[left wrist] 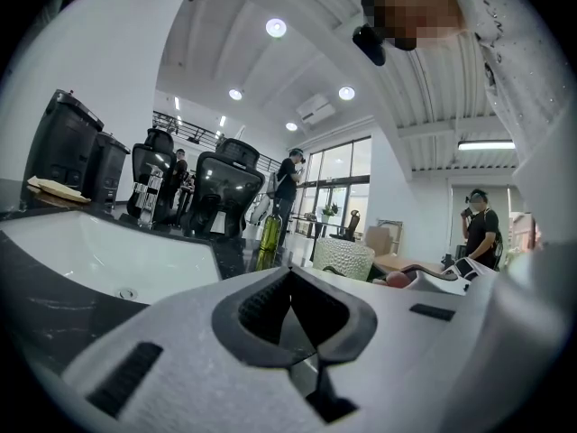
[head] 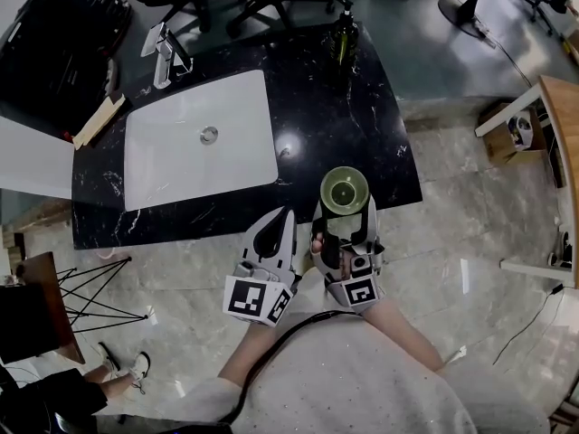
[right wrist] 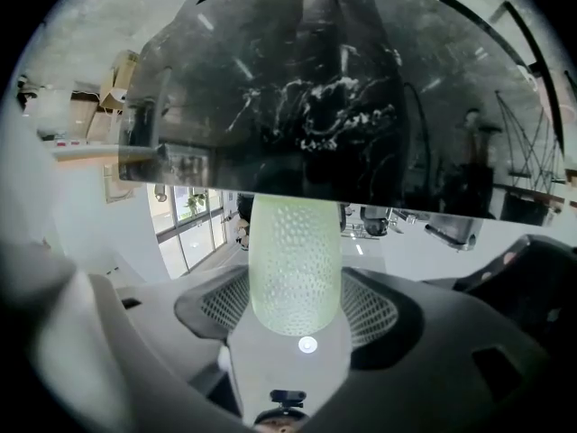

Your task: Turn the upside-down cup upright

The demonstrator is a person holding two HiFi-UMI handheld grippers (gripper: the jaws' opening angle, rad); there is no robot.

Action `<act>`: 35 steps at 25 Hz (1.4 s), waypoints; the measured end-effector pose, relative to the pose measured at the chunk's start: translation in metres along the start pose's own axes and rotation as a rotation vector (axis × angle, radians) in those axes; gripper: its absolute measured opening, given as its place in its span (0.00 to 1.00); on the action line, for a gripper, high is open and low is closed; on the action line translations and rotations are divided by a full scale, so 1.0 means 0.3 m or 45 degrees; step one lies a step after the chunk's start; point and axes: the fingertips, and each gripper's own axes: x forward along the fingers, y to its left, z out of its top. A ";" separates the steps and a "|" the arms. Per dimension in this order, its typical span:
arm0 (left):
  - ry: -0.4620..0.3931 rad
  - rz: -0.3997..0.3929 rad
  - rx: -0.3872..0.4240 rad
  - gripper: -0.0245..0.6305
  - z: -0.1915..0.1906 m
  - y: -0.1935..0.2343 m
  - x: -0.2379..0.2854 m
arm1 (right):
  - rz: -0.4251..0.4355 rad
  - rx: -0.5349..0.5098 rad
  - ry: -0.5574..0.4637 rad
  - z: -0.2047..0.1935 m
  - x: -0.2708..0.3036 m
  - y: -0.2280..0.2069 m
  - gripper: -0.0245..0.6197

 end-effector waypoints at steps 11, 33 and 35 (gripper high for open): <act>0.015 0.003 -0.011 0.05 -0.013 0.007 0.006 | 0.021 -0.018 0.049 -0.009 0.002 0.010 0.53; -0.008 -0.033 -0.022 0.05 -0.015 -0.051 -0.014 | -0.211 -0.339 0.354 -0.137 -0.050 -0.006 0.53; -0.017 -0.043 -0.023 0.05 -0.012 -0.063 -0.008 | -0.295 -0.433 0.438 -0.165 -0.064 -0.020 0.53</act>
